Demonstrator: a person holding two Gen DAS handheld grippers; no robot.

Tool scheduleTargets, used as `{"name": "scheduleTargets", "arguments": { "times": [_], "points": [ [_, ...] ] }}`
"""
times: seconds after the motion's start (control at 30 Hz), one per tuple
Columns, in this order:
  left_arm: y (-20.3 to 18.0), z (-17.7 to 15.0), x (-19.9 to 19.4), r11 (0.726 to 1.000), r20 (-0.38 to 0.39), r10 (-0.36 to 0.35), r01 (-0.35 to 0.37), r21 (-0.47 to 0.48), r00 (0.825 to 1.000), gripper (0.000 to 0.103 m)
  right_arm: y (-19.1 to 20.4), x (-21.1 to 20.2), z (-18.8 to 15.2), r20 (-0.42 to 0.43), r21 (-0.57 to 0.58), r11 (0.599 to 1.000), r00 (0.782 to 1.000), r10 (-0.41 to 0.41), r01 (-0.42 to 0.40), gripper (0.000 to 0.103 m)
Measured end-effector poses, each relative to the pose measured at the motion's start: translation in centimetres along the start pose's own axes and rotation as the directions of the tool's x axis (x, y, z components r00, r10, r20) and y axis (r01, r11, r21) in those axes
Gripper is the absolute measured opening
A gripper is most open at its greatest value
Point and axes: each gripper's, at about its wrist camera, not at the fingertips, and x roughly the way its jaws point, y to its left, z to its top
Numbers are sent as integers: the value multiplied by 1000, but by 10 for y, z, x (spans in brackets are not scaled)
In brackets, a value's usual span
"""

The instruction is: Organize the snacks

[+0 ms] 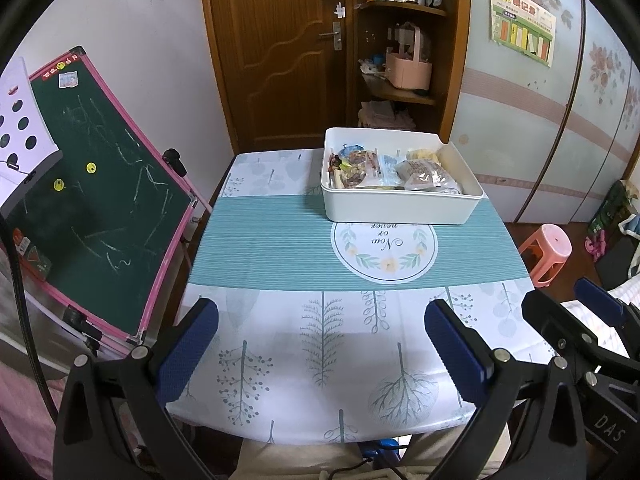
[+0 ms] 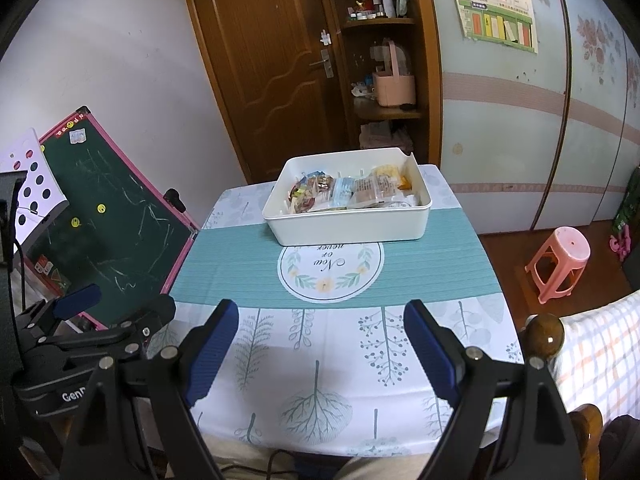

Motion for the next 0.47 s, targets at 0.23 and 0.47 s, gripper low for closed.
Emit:
{"name": "scheduleTargets", "arguments": {
  "times": [0.23,0.47],
  "points": [
    [0,-1,1,1000,-3,3,-3,-1,1000,103,-2,1,0,-2,0,1000,1000,1,0,85],
    [-2,-7,3,1000,-20,7,-7,-6,1000,103,-2,4,-4,-14,5,1000,1000,-5,5,85]
  ]
}}
